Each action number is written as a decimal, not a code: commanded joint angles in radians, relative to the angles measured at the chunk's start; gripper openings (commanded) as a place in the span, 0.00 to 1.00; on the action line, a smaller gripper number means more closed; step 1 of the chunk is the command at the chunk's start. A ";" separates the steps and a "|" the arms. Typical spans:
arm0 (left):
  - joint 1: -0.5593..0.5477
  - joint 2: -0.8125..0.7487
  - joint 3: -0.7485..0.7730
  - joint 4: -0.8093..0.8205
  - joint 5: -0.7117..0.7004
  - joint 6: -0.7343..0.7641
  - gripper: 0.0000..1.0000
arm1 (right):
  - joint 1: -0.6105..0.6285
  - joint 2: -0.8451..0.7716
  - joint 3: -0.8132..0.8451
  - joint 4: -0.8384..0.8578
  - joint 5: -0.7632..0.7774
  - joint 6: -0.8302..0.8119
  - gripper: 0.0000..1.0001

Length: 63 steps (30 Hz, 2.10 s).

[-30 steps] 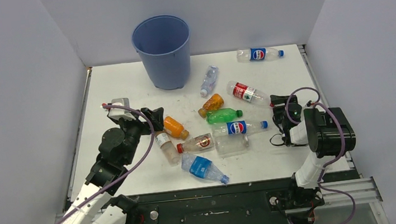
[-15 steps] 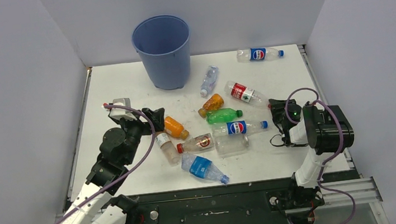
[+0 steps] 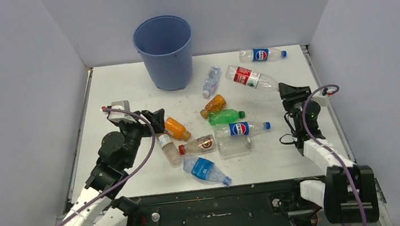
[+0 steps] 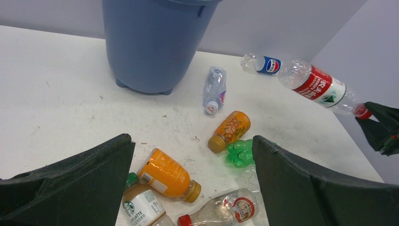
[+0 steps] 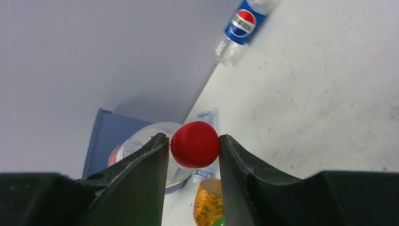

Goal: Put the plastic bottles in the bin
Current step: Pick up the plastic bottle at the center of the board.

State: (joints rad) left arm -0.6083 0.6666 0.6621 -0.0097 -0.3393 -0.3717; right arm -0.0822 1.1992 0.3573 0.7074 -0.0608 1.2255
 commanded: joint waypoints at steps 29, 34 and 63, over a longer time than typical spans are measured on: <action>-0.228 0.338 0.446 -0.411 0.831 0.457 0.96 | 0.906 -0.306 0.665 -1.012 -0.126 -0.983 0.05; -0.229 0.356 0.450 -0.374 0.880 0.426 0.96 | 0.950 -0.300 0.682 -0.982 -0.113 -1.005 0.05; -0.250 0.346 0.265 -0.118 0.986 0.330 0.57 | 0.993 -0.355 0.562 -0.665 -0.207 -0.945 0.05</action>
State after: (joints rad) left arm -0.8539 1.0485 0.9348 -0.2237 0.6041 -0.0490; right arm 0.8932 0.8371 0.9173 -0.0643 -0.2298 0.2501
